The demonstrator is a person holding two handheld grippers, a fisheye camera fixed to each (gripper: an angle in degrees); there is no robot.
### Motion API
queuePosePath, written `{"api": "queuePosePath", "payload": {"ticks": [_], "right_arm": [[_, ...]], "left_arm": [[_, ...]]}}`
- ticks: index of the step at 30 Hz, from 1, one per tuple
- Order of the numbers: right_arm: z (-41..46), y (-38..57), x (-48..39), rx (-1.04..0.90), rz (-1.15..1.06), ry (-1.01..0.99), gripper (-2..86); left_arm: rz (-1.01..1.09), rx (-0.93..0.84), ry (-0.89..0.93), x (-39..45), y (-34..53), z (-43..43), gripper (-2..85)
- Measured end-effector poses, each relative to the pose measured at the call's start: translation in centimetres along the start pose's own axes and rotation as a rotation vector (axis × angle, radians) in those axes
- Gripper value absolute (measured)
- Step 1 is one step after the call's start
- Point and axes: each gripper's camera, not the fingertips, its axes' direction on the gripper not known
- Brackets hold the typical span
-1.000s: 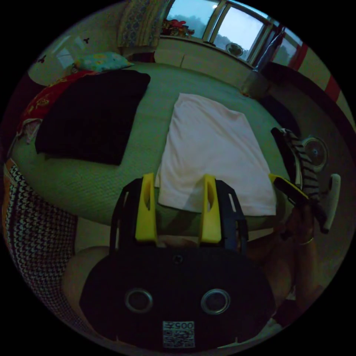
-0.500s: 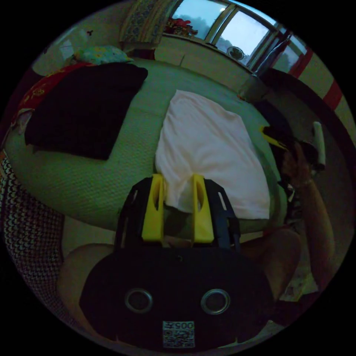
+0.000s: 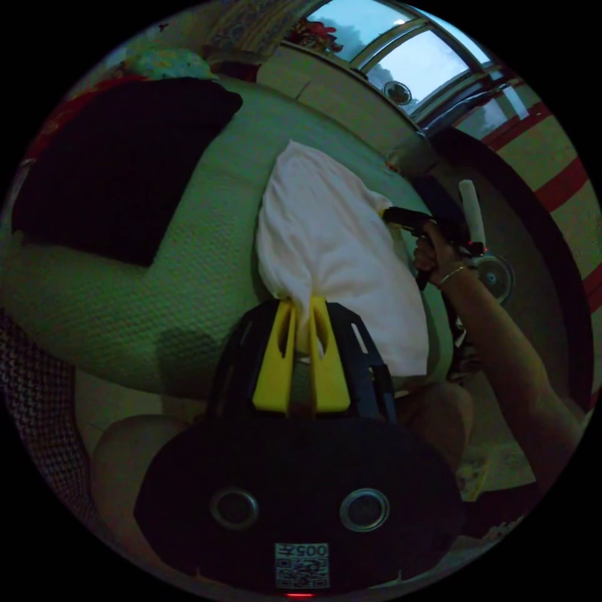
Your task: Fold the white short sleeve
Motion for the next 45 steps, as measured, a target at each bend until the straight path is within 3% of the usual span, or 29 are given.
{"api": "queuePosePath", "payload": {"ticks": [4,15,25,27,29,32,35,37,45], "right_arm": [[-7.7,2.3,2.4,0.13,-0.031,-0.019,-1.1],[-26.2,9.2,11.9,0.285,-0.069,0.177,-1.0],[-43.7,15.7,28.7,0.427,0.043,0.357,-0.9],[-44.2,15.5,32.5,0.366,0.095,0.359,-0.5],[-42.1,15.6,38.0,0.187,0.198,0.381,2.4],[-38.2,19.2,43.4,-0.065,0.297,0.475,5.8],[-37.4,25.5,46.1,-0.037,0.288,0.354,6.5],[-37.8,29.8,47.2,-0.029,0.265,0.263,7.4],[-39.8,44.6,50.9,-0.025,0.391,0.079,10.1]], "left_arm": [[0.044,0.075,-0.012,5.0,1.0,0.3,4.3],[0.213,0.167,0.073,22.3,3.0,1.7,4.5],[0.387,0.221,0.349,42.3,3.0,6.1,4.5],[0.377,0.217,0.368,46.0,2.5,8.7,4.6],[0.334,0.198,0.373,49.2,2.0,12.3,4.7],[0.276,0.05,0.294,53.6,1.6,20.6,4.8],[0.182,-0.158,0.303,55.5,2.3,26.6,5.0],[0.192,-0.126,0.386,56.3,2.8,28.0,5.0],[0.229,-0.162,0.359,60.6,1.9,31.9,5.1]]}}
